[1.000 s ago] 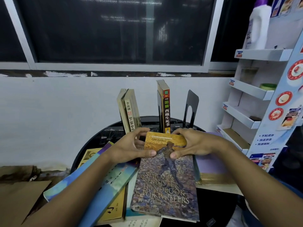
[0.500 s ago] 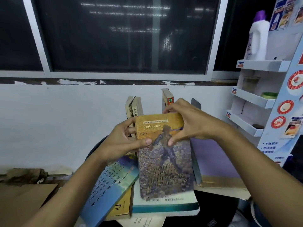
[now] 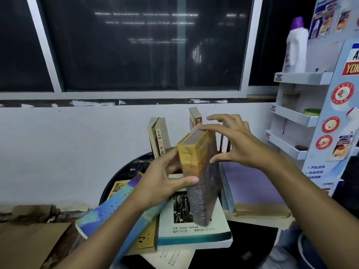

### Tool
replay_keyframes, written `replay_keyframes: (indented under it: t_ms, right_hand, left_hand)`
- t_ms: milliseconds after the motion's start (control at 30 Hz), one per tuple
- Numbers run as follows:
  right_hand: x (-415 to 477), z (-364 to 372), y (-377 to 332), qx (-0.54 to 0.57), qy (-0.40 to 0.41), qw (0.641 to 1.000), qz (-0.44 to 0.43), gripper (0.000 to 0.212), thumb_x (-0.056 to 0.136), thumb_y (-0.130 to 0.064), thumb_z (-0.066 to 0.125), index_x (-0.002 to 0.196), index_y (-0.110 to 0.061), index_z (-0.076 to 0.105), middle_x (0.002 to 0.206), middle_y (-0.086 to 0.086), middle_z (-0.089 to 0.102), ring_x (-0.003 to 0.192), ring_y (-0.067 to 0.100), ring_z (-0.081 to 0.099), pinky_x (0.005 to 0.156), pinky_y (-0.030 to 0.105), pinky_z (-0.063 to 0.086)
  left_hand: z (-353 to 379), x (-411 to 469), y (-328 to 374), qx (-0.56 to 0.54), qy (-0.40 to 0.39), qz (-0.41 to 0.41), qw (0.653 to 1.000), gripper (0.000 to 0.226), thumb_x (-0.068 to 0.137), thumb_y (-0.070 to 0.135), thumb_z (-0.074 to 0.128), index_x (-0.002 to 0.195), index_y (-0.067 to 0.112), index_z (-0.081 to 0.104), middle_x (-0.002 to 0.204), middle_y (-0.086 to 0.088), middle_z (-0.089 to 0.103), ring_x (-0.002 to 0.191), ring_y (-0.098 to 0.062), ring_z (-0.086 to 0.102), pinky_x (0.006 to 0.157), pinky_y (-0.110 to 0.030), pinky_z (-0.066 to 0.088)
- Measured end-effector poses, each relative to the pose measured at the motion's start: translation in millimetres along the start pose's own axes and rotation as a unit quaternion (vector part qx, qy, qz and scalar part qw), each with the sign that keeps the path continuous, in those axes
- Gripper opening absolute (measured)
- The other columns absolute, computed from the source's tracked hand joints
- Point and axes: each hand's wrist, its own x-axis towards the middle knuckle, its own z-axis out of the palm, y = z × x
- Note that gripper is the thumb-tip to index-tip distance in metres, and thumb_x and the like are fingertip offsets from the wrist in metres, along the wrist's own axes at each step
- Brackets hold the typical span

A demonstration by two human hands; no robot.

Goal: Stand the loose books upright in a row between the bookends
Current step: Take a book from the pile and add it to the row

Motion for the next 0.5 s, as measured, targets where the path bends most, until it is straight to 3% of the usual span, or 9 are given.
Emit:
replay_keyframes:
  t_ms: [133, 200, 333, 500]
  right_hand:
    - [-19, -5, 4, 0.075, 0.005, 0.997, 0.015, 0.083, 0.077, -0.03, 0.086, 0.146, -0.045, 0.042, 0.137, -0.012, 0.037, 0.109, 0.01, 0.051, 0.09, 0.029, 0.051]
    - [-29, -10, 3, 0.108, 0.005, 0.994, 0.017, 0.077, 0.084, -0.018, 0.081, 0.147, -0.043, 0.042, 0.14, -0.012, 0.04, 0.112, 0.007, 0.056, 0.088, 0.026, 0.054]
    - [-48, -21, -2, 0.121, 0.0, 0.992, 0.044, 0.07, 0.096, -0.001, 0.062, 0.148, -0.042, 0.041, 0.155, -0.014, 0.038, 0.137, 0.0, 0.041, 0.095, 0.018, 0.05]
    - [-63, -32, -8, 0.144, 0.019, 0.984, 0.105, 0.063, 0.097, 0.004, 0.048, 0.147, -0.034, 0.047, 0.154, -0.013, 0.042, 0.143, -0.004, 0.03, 0.115, 0.027, 0.036]
  left_hand:
    - [24, -1, -1, 0.017, -0.003, 0.014, 1.0, 0.088, 0.082, 0.013, 0.083, 0.156, 0.026, 0.038, 0.136, 0.017, 0.064, 0.128, -0.005, 0.059, 0.11, -0.043, 0.049]
    - [39, 3, -2, 0.036, 0.007, 0.022, 0.999, 0.095, 0.08, 0.025, 0.086, 0.158, 0.037, 0.032, 0.142, 0.018, 0.06, 0.131, -0.002, 0.056, 0.112, -0.039, 0.047]
    - [68, 8, -7, 0.051, 0.033, 0.013, 0.998, 0.097, 0.074, 0.059, 0.083, 0.155, 0.047, 0.031, 0.152, 0.022, 0.049, 0.135, -0.001, 0.052, 0.113, -0.033, 0.045]
    - [87, 13, -7, 0.046, 0.044, -0.008, 0.998, 0.097, 0.072, 0.068, 0.078, 0.155, 0.041, 0.036, 0.153, 0.023, 0.045, 0.134, -0.001, 0.05, 0.111, -0.025, 0.045]
